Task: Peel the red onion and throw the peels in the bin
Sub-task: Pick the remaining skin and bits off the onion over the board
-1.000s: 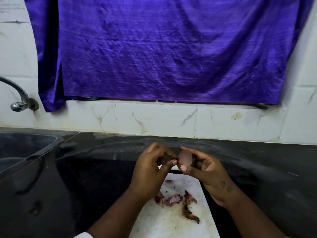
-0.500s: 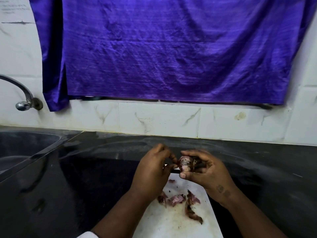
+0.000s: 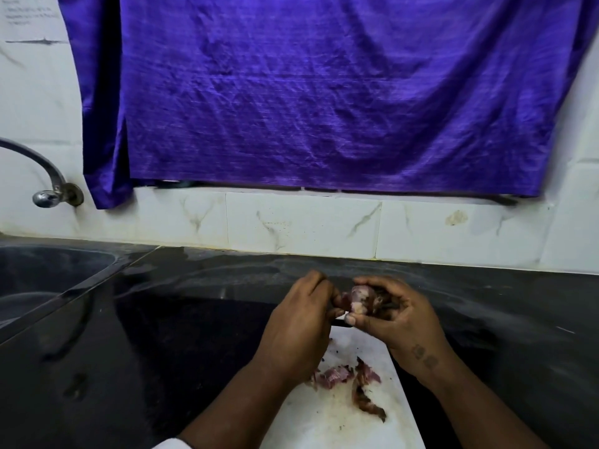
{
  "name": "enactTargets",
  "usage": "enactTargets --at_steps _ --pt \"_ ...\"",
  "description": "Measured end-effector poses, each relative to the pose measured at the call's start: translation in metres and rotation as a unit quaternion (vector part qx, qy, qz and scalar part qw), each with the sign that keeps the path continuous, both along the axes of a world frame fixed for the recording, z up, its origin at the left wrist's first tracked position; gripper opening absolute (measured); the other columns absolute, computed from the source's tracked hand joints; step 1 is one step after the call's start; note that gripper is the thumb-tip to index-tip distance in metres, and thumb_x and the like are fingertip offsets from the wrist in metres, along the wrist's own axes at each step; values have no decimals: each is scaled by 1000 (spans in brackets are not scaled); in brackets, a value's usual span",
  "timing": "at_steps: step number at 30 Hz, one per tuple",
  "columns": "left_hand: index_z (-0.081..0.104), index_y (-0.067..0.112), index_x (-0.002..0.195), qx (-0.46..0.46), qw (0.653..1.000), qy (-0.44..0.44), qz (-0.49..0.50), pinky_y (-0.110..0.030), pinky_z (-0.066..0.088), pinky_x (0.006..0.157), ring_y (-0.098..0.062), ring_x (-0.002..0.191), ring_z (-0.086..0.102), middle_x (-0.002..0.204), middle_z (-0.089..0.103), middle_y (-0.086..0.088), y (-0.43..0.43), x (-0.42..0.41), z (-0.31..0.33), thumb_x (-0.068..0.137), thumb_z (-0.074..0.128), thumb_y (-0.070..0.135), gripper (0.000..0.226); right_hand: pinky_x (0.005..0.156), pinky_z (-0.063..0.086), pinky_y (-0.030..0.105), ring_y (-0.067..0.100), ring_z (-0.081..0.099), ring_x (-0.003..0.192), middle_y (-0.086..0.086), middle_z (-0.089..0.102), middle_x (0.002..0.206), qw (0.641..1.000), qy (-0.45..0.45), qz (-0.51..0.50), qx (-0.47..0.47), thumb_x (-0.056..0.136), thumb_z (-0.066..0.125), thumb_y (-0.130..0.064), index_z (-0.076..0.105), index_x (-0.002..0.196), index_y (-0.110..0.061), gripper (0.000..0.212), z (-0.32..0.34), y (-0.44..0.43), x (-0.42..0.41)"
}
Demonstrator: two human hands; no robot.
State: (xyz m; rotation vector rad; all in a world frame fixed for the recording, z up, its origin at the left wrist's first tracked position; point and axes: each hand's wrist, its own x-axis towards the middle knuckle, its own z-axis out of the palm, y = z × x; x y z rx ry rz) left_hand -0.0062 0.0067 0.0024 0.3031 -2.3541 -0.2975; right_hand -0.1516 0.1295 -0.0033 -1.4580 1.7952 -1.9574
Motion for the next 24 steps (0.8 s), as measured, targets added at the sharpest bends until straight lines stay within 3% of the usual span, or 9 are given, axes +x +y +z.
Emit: enactTargets --at_steps 3,8,11,14,16,18,20,22,24 --pt "55 30 101 33 998 43 -14 -16 43 68 0 94 48 105 49 19 0 0 0 101 59 20 11 84 60 29 25 76 100 8 80 106 992 -108 37 -44 63 88 0 74 113 -22 56 5 5 -11" --pt "51 35 97 76 996 44 -19 -22 45 65 -2 87 55 96 54 20 -6 2 -4 98 63 15 24 84 58 27 27 74 107 12 78 112 985 -145 91 -37 65 85 1 71 118 -16 58 3 5 -6" --pt "56 34 101 84 996 33 -19 -27 51 64 -4 83 60 96 63 17 -4 4 -2 95 62 17 19 91 57 33 28 71 112 11 76 118 982 -155 102 -41 69 83 -2 71 121 -16 56 2 3 -6" --pt "65 33 96 103 993 45 -39 -9 38 57 5 76 62 84 66 21 -2 6 2 100 62 32 6 98 54 44 29 70 115 12 75 121 978 -171 111 -41 71 80 -7 69 124 -15 55 2 4 -5" --pt "67 34 90 88 994 52 -32 -6 38 60 8 81 61 81 64 22 -2 6 1 100 63 42 13 97 55 46 29 70 115 11 75 121 977 -176 115 -31 72 81 -11 68 126 -15 56 2 4 -5" --pt "67 35 95 84 992 83 -34 -8 42 68 6 90 61 91 64 21 -3 5 1 97 68 41 7 91 57 43 30 70 114 11 74 121 977 -176 117 -19 68 89 -24 69 125 -17 60 2 4 -5" --pt "68 33 110 98 986 121 -64 -10 46 76 4 101 61 106 61 21 -4 4 1 94 73 37 17 85 60 37 32 72 109 12 75 120 977 -178 118 -10 59 96 -38 71 122 -19 70 3 5 -4" --pt "68 31 124 108 980 138 -98 -20 55 84 -4 115 60 123 57 18 -6 3 1 94 74 33 30 81 60 34 32 73 105 13 75 117 977 -177 118 -4 58 95 -35 72 119 -19 67 3 6 -3" --pt "71 30 123 116 976 136 -121 -25 60 84 -11 121 59 134 53 15 -6 4 1 95 74 25 30 79 60 34 32 73 102 14 76 115 979 -168 120 6 66 90 -23 72 118 -17 55 3 6 -2"
